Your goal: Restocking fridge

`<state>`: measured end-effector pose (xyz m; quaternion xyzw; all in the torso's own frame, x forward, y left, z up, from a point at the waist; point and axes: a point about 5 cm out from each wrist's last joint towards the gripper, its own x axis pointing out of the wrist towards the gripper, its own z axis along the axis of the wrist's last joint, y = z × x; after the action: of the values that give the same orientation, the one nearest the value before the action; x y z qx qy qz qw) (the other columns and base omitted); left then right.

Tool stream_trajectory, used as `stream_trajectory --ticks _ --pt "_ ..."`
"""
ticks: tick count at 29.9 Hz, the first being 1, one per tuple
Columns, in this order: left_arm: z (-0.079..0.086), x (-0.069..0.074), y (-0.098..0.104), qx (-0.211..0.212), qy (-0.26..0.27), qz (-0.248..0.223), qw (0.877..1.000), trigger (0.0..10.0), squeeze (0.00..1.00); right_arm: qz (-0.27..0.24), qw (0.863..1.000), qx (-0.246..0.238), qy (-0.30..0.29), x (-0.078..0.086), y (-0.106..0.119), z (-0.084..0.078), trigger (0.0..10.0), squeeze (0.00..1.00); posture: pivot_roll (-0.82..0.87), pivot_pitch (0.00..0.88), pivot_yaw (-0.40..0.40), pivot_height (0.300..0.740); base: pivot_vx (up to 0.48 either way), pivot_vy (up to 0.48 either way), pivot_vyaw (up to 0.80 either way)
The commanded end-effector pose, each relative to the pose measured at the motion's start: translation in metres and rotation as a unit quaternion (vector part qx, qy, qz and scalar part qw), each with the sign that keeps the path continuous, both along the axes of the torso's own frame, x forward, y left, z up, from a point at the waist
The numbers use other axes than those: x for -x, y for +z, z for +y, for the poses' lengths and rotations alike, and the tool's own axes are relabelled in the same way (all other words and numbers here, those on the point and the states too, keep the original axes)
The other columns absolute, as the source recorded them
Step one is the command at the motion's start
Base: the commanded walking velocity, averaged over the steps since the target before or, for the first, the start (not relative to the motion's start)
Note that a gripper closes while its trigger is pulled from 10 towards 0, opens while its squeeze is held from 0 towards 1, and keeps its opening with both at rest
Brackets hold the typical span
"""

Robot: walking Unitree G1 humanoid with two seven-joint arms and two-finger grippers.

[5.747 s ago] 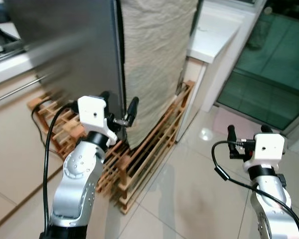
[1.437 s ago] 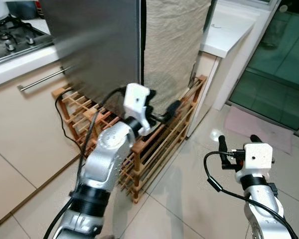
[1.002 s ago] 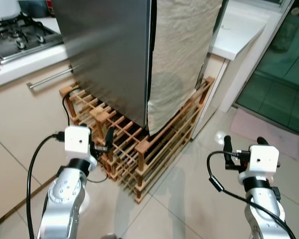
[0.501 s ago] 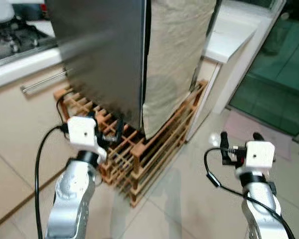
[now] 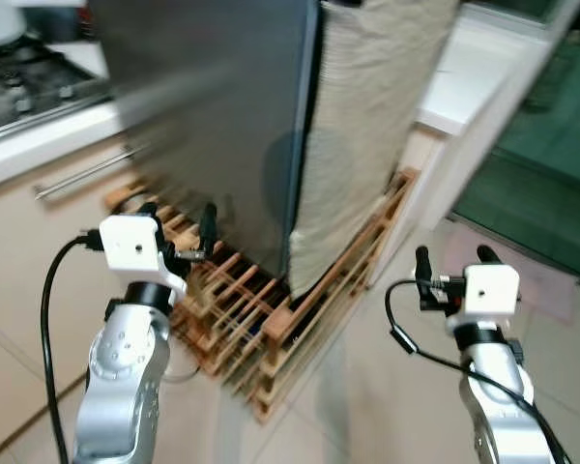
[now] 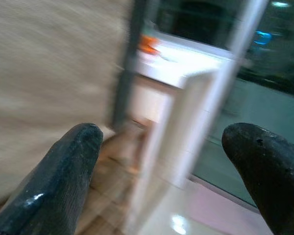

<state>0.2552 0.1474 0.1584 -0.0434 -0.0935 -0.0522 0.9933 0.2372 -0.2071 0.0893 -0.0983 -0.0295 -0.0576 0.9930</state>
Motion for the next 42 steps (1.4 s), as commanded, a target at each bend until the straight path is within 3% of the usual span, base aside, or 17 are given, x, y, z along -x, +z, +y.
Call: stream_trajectory --ticks 1,7,11,19,22,25,37,42 --pt "0.008 0.001 0.002 -0.013 0.016 -0.006 1.0 10.0 0.0 -0.004 1.0 -0.009 0.011 -0.004 0.001 0.007 10.0 0.0 0.06 0.0 -0.071 0.74 0.0 0.0 0.0" --pt "0.004 -0.001 -0.001 -0.01 0.017 0.001 1.0 10.0 0.0 -0.007 1.0 -0.008 0.02 -0.006 0.002 0.009 10.0 0.0 0.06 0.0 -0.075 0.74 0.0 0.0 0.0" --pt "-0.007 -0.005 -0.005 -0.038 -0.013 0.014 0.999 10.0 0.0 -0.005 1.0 -0.012 0.022 -0.006 0.001 0.01 10.0 0.01 0.06 0.0 -0.071 0.723 0.0 0.0 0.0" --pt "-0.013 -0.012 -0.002 -0.042 -0.049 0.01 0.998 10.0 0.0 -0.006 1.0 -0.014 0.022 -0.005 0.001 0.012 10.0 0.01 0.04 0.0 -0.061 0.692 0.0 0.0 0.0" --pt "-0.01 -0.026 -0.002 -0.079 -0.064 0.016 0.995 10.0 0.0 -0.002 1.0 -0.015 0.018 -0.005 0.0 0.011 10.0 0.01 0.04 0.0 -0.062 0.675 0.0 0.0 -0.13" --pt "-0.009 -0.03 -0.001 -0.083 -0.069 0.015 0.994 10.0 0.0 0.001 1.0 -0.016 0.017 -0.005 -0.002 0.011 10.0 0.01 0.04 0.0 -0.061 0.662 0.0 0.0 -0.41" --pt "-0.012 -0.031 -0.006 -0.084 -0.101 0.027 0.991 10.0 0.0 0.004 1.0 -0.012 0.015 -0.005 -0.004 0.014 10.0 0.01 0.03 0.0 -0.052 0.607 0.0 0.0 -0.44" --pt "-0.015 -0.031 -0.007 -0.1 -0.117 0.024 0.988 10.0 0.0 0.016 1.0 -0.009 0.001 -0.007 -0.007 0.012 10.0 0.0 0.03 0.0 -0.051 0.607 0.0 0.0 0.0"
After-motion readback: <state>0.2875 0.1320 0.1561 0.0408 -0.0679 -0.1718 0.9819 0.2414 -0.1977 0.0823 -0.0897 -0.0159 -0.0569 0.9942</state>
